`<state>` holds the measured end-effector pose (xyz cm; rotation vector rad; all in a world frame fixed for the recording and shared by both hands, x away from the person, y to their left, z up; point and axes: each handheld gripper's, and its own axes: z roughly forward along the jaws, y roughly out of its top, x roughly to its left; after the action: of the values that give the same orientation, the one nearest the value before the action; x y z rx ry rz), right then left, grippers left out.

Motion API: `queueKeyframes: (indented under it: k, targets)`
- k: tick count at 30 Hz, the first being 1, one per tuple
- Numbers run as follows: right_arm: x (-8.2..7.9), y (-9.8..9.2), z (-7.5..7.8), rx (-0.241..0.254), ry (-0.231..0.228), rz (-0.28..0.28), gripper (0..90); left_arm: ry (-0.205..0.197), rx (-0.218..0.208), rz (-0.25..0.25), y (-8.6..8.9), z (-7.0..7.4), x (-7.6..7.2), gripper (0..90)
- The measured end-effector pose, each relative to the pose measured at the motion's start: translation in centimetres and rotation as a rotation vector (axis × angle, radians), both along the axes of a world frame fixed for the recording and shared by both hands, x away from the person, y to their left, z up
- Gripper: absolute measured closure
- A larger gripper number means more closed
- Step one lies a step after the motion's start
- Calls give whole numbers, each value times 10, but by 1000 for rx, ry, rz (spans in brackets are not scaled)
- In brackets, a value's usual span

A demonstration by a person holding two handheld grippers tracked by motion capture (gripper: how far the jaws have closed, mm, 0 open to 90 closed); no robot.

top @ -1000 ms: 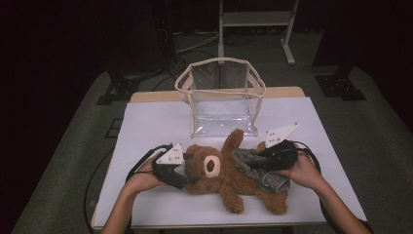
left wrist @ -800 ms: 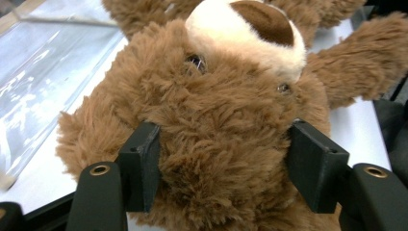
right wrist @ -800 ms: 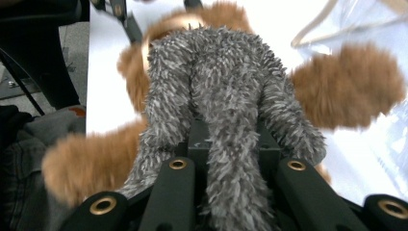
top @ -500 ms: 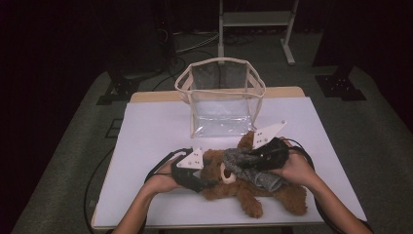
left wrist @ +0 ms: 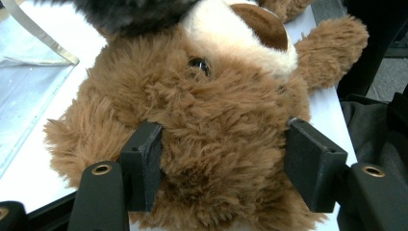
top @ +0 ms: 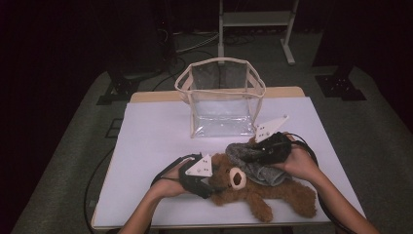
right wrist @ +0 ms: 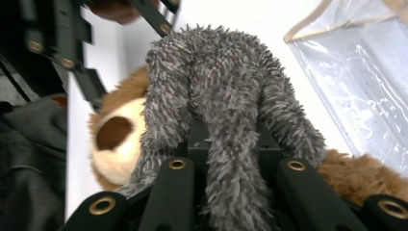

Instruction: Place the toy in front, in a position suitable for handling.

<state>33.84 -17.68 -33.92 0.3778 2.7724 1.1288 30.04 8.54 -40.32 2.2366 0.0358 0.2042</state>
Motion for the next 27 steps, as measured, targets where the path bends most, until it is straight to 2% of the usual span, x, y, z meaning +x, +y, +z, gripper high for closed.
queueKeyframes:
  k: [3, 6, 8, 11, 15, 20, 22, 27]
  targets:
    - [8, -3, -7, -27, 5, -26, 751, -3, -2, -3, 2, -1, 0, 360]
    - [16, -24, -15, -46, 15, -96, 751, -6, -8, -7, 1, 0, 0, 360]
    - [20, -36, -18, -13, 45, -127, 752, -5, -6, -11, -2, 0, 1, 360]
    - [18, -40, -15, 3, 50, -141, 752, -11, 1, -20, -6, 0, 0, 361]
    - [10, -23, -6, 66, 67, -59, 751, -8, -2, -18, -7, 0, 1, 361]
    - [9, 10, -4, 75, 71, 18, 750, -9, 1, -14, -7, -1, 1, 361]
    - [14, 19, -6, 67, 74, 28, 751, -9, 0, -12, -7, -1, 1, 361]
    - [27, 36, -11, 85, 112, 18, 748, -8, 6, -14, -6, -1, 0, 360]
